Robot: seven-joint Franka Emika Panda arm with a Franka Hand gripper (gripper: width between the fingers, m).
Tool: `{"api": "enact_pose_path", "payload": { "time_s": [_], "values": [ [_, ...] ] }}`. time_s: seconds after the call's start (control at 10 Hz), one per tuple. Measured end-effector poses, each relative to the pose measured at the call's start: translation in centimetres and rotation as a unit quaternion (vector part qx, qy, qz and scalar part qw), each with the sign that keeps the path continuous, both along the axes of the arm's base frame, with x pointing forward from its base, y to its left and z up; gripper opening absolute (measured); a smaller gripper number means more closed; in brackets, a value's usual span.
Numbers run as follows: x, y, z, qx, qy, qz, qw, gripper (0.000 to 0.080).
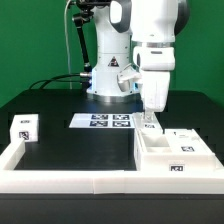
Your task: Assemble cabinet
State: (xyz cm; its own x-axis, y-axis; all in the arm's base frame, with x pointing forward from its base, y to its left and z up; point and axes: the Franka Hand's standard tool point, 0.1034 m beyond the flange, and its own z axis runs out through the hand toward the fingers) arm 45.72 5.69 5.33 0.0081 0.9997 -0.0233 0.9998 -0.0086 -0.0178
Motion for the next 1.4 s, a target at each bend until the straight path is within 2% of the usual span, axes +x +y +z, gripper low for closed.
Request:
{"api": "enact_pose_path", "payload": {
  "time_s": [0.8, 1.4],
  "values": [
    [-0.07, -0.07, -0.13, -0.002, 0.005, -0.001, 1.0, 0.0068],
    [-0.27, 0.28, 0.08, 0.006, -0.013, -0.01, 1.0, 0.0068]
  ]
}}
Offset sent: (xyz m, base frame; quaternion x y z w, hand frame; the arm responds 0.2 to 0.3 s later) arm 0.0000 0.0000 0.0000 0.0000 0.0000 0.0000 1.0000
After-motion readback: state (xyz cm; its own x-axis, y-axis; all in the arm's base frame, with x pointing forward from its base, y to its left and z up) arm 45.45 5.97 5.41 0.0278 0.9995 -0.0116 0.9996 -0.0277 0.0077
